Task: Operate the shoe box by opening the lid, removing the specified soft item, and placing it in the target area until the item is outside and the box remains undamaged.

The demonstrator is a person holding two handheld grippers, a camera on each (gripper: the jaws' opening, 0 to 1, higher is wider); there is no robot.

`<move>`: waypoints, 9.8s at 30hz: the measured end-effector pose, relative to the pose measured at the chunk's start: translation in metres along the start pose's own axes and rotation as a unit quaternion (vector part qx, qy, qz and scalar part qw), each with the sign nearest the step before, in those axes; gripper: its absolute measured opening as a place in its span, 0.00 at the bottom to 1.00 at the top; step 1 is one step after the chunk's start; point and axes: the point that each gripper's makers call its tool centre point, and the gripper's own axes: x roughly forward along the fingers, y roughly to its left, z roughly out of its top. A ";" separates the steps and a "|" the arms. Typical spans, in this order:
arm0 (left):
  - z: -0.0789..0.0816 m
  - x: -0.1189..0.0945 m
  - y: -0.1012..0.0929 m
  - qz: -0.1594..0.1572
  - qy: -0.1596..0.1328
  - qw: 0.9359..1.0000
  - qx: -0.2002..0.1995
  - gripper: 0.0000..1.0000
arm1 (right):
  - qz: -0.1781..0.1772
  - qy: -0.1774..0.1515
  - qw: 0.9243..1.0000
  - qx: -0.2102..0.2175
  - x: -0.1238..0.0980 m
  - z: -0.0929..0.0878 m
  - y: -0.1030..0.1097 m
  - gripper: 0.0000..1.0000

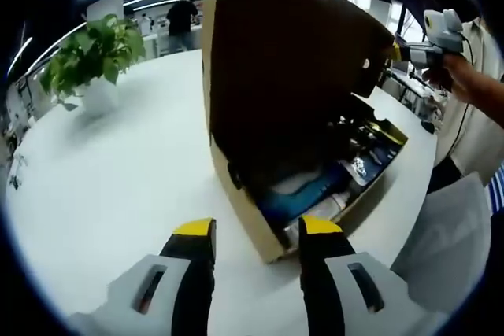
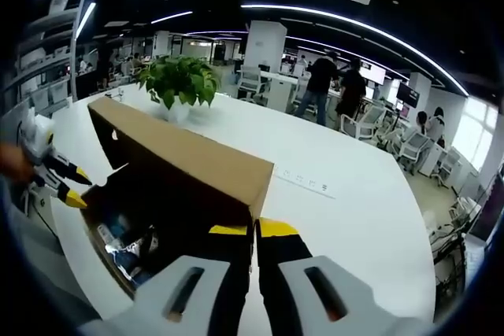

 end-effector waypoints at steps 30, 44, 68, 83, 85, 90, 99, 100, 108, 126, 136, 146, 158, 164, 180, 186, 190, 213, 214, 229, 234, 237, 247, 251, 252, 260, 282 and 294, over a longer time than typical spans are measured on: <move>-0.005 0.011 -0.006 -0.012 0.056 0.998 -0.020 0.12 | 0.005 0.000 1.000 -0.009 0.030 0.015 -0.016 0.00; -0.006 0.011 -0.005 -0.012 0.057 0.998 -0.020 0.12 | 0.010 0.009 1.000 -0.018 0.060 0.020 -0.028 0.00; -0.006 0.011 -0.004 -0.012 0.059 0.998 -0.024 0.12 | 0.021 0.038 0.999 -0.016 0.109 0.011 -0.042 0.00; -0.006 0.011 -0.004 -0.013 0.059 0.998 -0.024 0.12 | 0.025 0.057 0.998 -0.008 0.131 -0.001 -0.047 0.00; -0.005 0.011 -0.004 -0.013 0.059 0.998 -0.025 0.12 | 0.026 0.061 0.998 -0.005 0.135 -0.003 -0.047 0.00; -0.005 0.011 -0.004 -0.014 0.060 0.998 -0.026 0.12 | 0.030 0.078 0.996 0.001 0.146 -0.012 -0.047 0.00; -0.005 0.012 -0.004 -0.014 0.060 0.998 -0.029 0.12 | 0.035 0.104 0.994 0.004 0.163 -0.029 -0.048 0.00; -0.005 0.012 -0.004 -0.014 0.060 0.998 -0.030 0.12 | 0.036 0.106 0.994 0.004 0.164 -0.030 -0.048 0.00; -0.005 0.012 -0.004 -0.014 0.060 0.998 -0.032 0.12 | 0.044 0.138 0.989 0.006 0.179 -0.051 -0.046 0.00; -0.005 0.012 -0.003 -0.012 0.056 0.998 -0.036 0.12 | 0.059 0.169 0.984 0.017 0.183 -0.068 -0.043 0.04; -0.003 0.011 -0.002 -0.007 0.055 0.998 -0.037 0.15 | 0.049 0.132 0.990 0.024 0.161 -0.058 -0.047 0.15; 0.017 0.000 -0.001 -0.001 0.030 0.999 -0.030 0.21 | 0.046 0.107 0.993 0.031 0.139 -0.046 -0.044 0.15; 0.039 0.005 -0.033 -0.030 0.008 0.999 -0.007 0.21 | 0.045 0.087 0.995 0.027 0.115 -0.036 -0.037 0.15; 0.039 0.010 -0.043 -0.041 0.007 0.999 -0.004 0.21 | 0.045 0.085 0.995 0.025 0.102 -0.038 -0.033 0.14; 0.036 0.031 -0.074 -0.073 0.021 0.997 -0.010 0.21 | 0.050 0.081 0.995 0.029 0.068 -0.048 -0.015 0.13; 0.035 0.039 -0.085 -0.087 0.025 0.996 -0.014 0.21 | 0.051 0.080 0.995 0.034 0.059 -0.051 -0.011 0.13; 0.035 0.045 -0.091 -0.095 0.028 0.995 -0.020 0.21 | 0.053 0.080 0.995 0.034 0.055 -0.054 -0.009 0.13; 0.025 0.070 -0.115 -0.132 0.071 0.985 -0.081 0.16 | 0.063 0.073 0.995 0.038 0.040 -0.055 0.003 0.11; 0.025 0.070 -0.117 -0.137 0.071 0.984 -0.085 0.12 | 0.063 0.073 0.995 0.038 0.040 -0.056 0.004 0.11; 0.023 0.070 -0.118 -0.134 0.085 0.984 -0.082 0.00 | 0.068 0.070 0.994 0.044 0.028 -0.058 0.011 0.10; 0.020 0.067 -0.108 -0.126 0.085 0.985 -0.083 0.00 | 0.074 0.072 0.994 0.045 0.026 -0.061 0.019 0.10; 0.018 0.064 -0.103 -0.121 0.085 0.985 -0.085 0.00 | 0.083 0.075 0.993 0.045 0.025 -0.063 0.028 0.10; 0.013 0.059 -0.093 -0.112 0.082 0.986 -0.092 0.00 | 0.126 0.109 0.985 0.035 0.029 -0.084 0.070 0.11; 0.012 0.060 -0.093 -0.112 0.082 0.986 -0.094 0.00 | 0.139 0.130 0.981 0.040 0.032 -0.096 0.080 0.11; 0.012 0.060 -0.092 -0.113 0.083 0.986 -0.094 0.00 | 0.140 0.142 0.979 0.037 0.033 -0.101 0.082 0.11; 0.011 0.060 -0.092 -0.115 0.084 0.985 -0.093 0.00 | 0.141 0.178 0.972 0.058 0.041 -0.115 0.083 0.11; 0.011 0.061 -0.091 -0.116 0.082 0.987 -0.079 0.00 | 0.166 0.173 0.957 0.166 0.043 -0.117 0.091 0.03; 0.018 0.055 -0.092 -0.114 0.077 0.988 -0.069 0.00 | 0.166 0.177 0.961 0.131 0.042 -0.119 0.097 0.00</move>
